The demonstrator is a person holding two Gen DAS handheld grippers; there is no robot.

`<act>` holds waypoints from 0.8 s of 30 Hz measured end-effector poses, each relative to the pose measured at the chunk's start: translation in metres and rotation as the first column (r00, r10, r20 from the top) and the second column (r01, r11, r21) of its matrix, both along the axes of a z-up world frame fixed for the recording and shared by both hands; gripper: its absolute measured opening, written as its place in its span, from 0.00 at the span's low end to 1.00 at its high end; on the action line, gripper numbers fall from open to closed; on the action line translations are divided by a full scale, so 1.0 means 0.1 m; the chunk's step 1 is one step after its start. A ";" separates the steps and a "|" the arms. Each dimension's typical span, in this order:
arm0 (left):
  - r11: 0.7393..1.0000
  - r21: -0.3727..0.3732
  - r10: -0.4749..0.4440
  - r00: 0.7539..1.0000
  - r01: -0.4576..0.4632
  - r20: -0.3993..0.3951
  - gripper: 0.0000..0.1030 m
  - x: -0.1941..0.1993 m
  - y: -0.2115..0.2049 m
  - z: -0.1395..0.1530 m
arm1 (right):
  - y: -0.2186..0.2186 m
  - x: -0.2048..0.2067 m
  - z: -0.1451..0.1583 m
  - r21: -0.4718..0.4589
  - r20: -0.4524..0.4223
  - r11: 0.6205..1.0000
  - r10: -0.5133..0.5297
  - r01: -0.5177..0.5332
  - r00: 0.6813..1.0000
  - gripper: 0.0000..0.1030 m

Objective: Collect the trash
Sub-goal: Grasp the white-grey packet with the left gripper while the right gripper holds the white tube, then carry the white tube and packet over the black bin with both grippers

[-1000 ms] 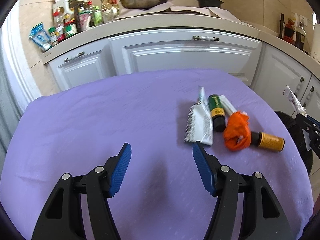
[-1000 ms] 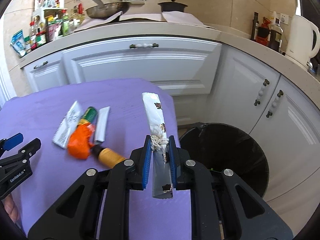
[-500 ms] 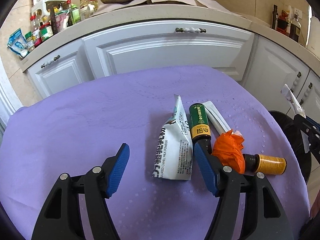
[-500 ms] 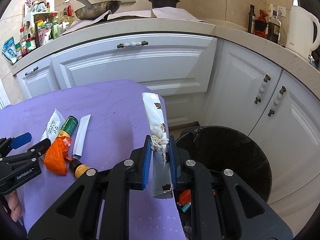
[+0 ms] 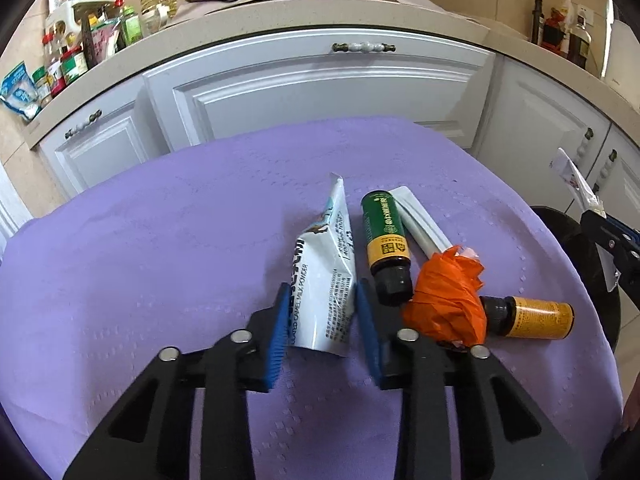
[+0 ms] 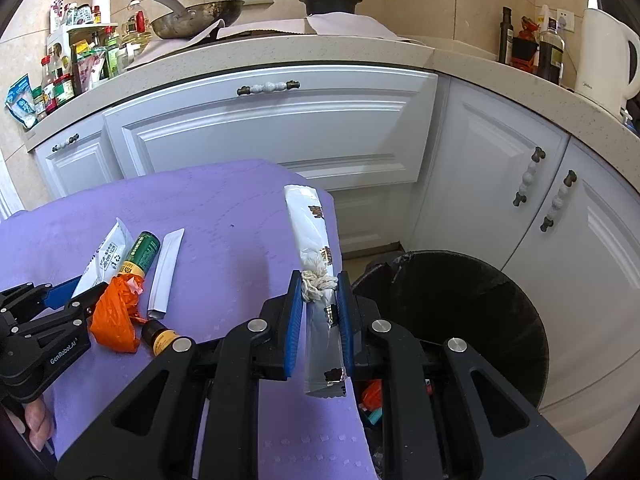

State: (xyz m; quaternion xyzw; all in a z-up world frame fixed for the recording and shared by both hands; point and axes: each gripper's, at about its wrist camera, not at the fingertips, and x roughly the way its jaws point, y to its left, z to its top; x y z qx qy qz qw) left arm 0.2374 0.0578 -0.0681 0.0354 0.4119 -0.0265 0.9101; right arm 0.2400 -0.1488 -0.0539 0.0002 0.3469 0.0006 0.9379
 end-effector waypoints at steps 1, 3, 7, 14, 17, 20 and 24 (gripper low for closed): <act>1.000 0.003 0.003 1.000 -0.003 0.007 0.23 -0.01 0.00 0.01 | 0.01 -0.01 0.00 0.001 0.000 1.000 -0.001 0.001 1.000 0.16; 1.000 0.002 0.007 1.000 -0.007 0.015 0.21 -0.02 0.01 0.02 | 0.02 -0.03 0.00 0.003 0.003 1.000 -0.003 0.003 1.000 0.16; 1.000 0.003 0.027 0.999 -0.027 0.037 0.19 -0.06 0.05 0.06 | 0.02 -0.09 0.02 0.007 0.011 1.000 -0.010 0.010 1.000 0.16; 0.999 -0.003 0.042 0.993 -0.042 0.110 0.19 -0.30 0.06 0.31 | -0.08 -0.25 0.09 0.005 0.030 0.999 -0.043 0.043 0.999 0.16; 1.000 -0.015 0.020 0.990 -0.018 0.141 0.19 -0.43 -0.03 0.44 | -0.16 -0.35 0.13 0.002 0.040 0.998 -0.070 0.070 0.997 0.16; 0.999 -0.020 -0.026 0.985 0.030 0.173 0.19 -0.55 -0.20 0.55 | -0.28 -0.44 0.16 -0.004 0.048 0.995 -0.102 0.102 0.994 0.16; 0.995 -0.020 -0.092 0.975 0.098 0.203 0.19 -0.63 -0.49 0.63 | -0.46 -0.58 0.18 -0.014 0.059 0.988 -0.150 0.152 0.987 0.16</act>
